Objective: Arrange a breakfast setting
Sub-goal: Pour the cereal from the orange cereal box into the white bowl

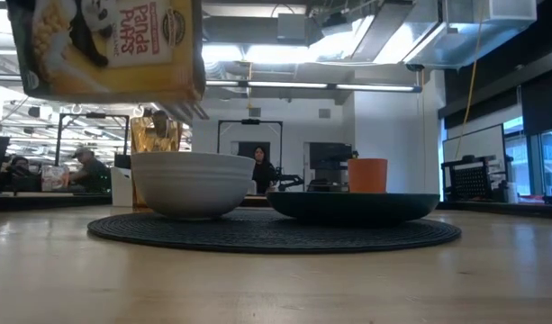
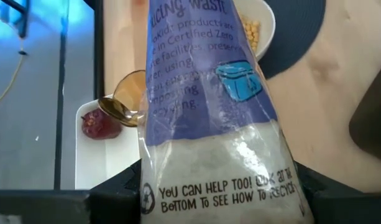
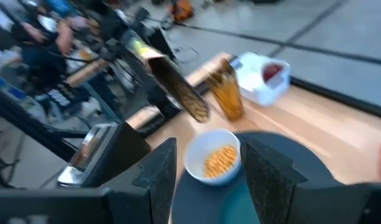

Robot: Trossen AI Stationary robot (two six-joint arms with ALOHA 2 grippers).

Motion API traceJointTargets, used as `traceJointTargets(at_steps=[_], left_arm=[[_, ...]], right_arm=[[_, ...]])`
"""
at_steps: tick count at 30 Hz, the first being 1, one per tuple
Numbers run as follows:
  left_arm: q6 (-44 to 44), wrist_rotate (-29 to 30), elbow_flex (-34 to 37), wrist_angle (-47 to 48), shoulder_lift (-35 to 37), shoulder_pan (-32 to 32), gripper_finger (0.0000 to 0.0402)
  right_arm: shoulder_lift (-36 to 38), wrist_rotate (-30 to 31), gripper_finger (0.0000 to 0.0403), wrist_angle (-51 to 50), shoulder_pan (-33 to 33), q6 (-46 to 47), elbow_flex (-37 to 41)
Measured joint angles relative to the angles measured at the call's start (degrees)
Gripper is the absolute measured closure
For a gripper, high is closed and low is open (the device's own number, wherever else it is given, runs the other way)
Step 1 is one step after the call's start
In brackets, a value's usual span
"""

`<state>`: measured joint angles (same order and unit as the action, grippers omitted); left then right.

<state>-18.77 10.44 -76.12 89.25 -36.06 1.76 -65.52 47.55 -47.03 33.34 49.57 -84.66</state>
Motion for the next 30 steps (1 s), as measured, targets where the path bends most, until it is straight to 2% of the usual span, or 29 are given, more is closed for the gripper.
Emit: traceJointTargets(at_steps=[5, 11, 22, 30], left_arm=[[1.7, 0.65, 0.01, -0.5, 3.09, 0.0, 0.0198], [3.14, 0.65, 0.01, -1.73, 5.35, 0.0, 0.0198], [3.85, 2.53, 0.01, -16.18, 11.42, 0.0, 0.0198], [6.63, 4.09, 0.01, -29.2, 12.87, 0.0, 0.0198]], right_arm=[[0.0, -0.12, 0.0236, 9.09, 0.0, -8.96, 0.0], [0.0, -0.26, 0.0233, 16.71, 0.0, -14.16, 0.0], [0.0, -1.97, 0.0163, 28.94, -1.68, -23.1, 0.0], [-1.23, -9.49, 0.0157, 31.8, -7.51, -26.28, -0.09]])
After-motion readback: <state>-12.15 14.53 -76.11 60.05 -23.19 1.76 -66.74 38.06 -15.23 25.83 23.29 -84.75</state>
